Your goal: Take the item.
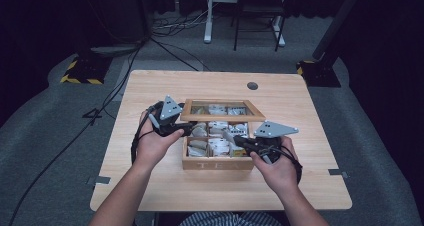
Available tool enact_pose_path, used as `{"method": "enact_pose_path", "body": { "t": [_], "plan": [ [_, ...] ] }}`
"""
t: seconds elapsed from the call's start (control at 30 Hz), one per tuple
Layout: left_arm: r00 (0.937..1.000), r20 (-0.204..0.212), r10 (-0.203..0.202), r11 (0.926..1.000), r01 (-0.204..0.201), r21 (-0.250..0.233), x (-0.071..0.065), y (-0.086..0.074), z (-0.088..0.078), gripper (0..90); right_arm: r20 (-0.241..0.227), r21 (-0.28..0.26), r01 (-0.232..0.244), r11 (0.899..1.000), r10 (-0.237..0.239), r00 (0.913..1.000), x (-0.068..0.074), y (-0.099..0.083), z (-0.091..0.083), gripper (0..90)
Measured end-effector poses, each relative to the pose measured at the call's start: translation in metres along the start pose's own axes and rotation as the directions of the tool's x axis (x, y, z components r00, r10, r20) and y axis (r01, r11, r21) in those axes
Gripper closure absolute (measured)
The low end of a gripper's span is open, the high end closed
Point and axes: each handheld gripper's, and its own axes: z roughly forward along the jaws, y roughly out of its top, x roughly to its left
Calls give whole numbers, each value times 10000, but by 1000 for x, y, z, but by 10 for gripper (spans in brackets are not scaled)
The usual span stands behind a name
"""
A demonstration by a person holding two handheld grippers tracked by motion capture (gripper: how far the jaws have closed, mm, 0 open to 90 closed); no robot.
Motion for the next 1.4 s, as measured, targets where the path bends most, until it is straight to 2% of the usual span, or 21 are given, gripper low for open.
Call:
{"method": "enact_pose_path", "body": {
  "t": [0.3, 0.4, 0.5, 0.63, 0.83, 0.97, 1.33, 1.4],
  "plan": [
    [10000, -30, -61, 10000, 61, 4, 0, 1, 0, 343, 439, -194, -304, 9993, 312, 9985, -17, -9, -20, 900],
    [9999, -115, 51, 10000, -51, -1, -2, 2, 0, 345, 564, -230, -470, 9986, 483, 9972, -22, -13, -24, 900],
    [10000, -34, 89, 10000, -89, -33, -3, 2, 0, 345, 725, -236, -485, 9985, 501, 9961, -27, -14, -29, 900],
    [9999, -6, 102, 9999, -102, -53, -3, 2, 1, 345, 939, -254, -728, 9970, 749, 9928, -33, -19, -36, 900],
    [9999, 38, 113, 9999, -112, -62, -3, 2, 1, 345, 1322, -298, -1062, 9939, 1092, 9852, -46, -26, -45, 900],
    [9999, 56, 104, 9999, -104, -59, -3, 2, 1, 345, 1624, -350, -1326, 9906, 1366, 9772, -57, -32, -53, 900],
    [9999, 46, 112, 9999, -112, -62, -3, 2, 1, 345, 2080, -474, -1787, 9828, 1847, 9605, -77, -40, -64, 900],
    [9999, 46, 122, 9999, -122, -59, -3, 2, 1, 345, 2187, -514, -1934, 9798, 2000, 9551, -82, -43, -65, 900]
  ]
}}
